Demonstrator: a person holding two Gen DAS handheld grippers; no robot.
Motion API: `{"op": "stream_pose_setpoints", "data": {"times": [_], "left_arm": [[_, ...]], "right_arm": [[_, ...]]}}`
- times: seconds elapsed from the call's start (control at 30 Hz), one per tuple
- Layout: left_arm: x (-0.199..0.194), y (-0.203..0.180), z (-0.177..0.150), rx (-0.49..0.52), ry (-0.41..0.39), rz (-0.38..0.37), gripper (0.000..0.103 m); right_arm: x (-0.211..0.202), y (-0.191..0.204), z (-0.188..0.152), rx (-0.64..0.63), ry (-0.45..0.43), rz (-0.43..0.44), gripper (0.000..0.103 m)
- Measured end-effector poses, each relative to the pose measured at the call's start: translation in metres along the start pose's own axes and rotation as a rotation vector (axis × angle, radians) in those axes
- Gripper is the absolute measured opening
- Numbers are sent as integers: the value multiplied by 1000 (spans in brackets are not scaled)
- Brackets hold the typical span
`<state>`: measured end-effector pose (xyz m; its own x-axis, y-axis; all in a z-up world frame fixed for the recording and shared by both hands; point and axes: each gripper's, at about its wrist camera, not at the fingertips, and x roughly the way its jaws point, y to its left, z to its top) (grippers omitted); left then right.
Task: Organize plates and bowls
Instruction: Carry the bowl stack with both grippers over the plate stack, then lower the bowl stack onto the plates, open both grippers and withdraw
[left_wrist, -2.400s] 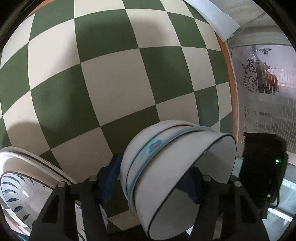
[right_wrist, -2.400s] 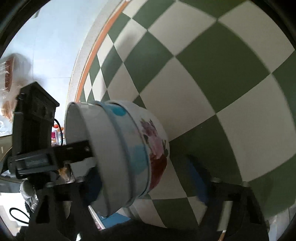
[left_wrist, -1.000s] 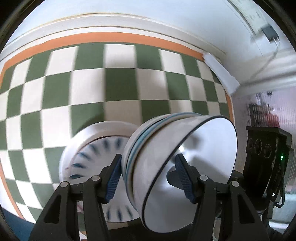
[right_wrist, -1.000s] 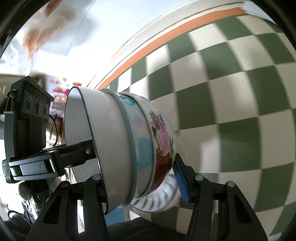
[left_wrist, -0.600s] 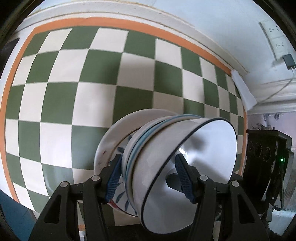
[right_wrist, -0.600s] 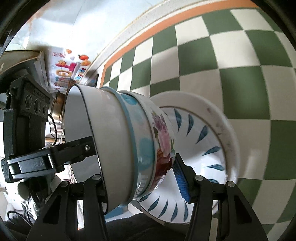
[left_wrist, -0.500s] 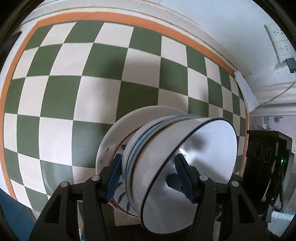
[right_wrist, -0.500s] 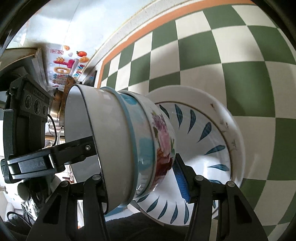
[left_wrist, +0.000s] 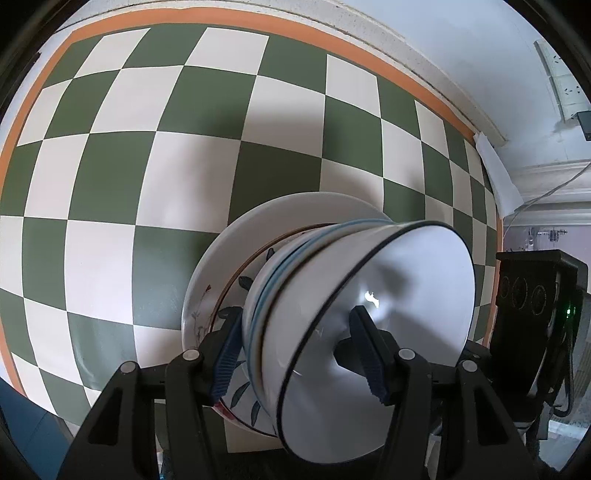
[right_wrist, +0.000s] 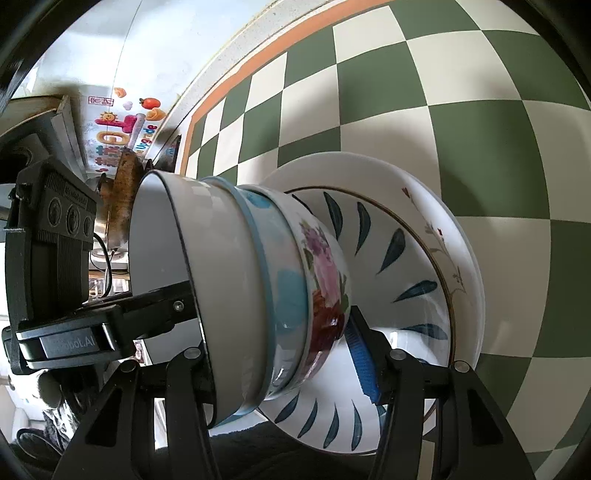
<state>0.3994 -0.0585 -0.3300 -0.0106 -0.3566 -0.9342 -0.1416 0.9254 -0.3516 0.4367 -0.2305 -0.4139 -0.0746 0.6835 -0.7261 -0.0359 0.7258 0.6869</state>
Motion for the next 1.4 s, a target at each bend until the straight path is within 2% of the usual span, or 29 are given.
{"op": "stream_pose_setpoints", "data": {"times": [0.43, 0.73, 0.9, 1.13, 1.27, 1.33, 1.4], "left_arm": [[2, -5, -4, 20, 1, 13, 55], [-7, -6, -8, 26, -23, 31, 55], [-31, -14, -15, 60, -103, 69, 55], [-72, -24, -34, 143, -235, 181, 56], [-89, -25, -49, 200, -271, 200, 56], [-94, -25, -55, 225, -285, 211, 61], [-104, -22, -63, 245, -321, 230, 71]], "right_arm": [[2, 3, -2, 21, 24, -31, 59], [-6, 11, -4, -10, 18, -85, 60], [-29, 26, -11, -44, -38, -122, 60], [-67, 62, -30, -101, -137, -249, 65], [-84, 87, -50, -103, -215, -347, 76], [-92, 100, -63, -93, -259, -392, 83], [-98, 108, -73, -80, -299, -412, 90]]}}
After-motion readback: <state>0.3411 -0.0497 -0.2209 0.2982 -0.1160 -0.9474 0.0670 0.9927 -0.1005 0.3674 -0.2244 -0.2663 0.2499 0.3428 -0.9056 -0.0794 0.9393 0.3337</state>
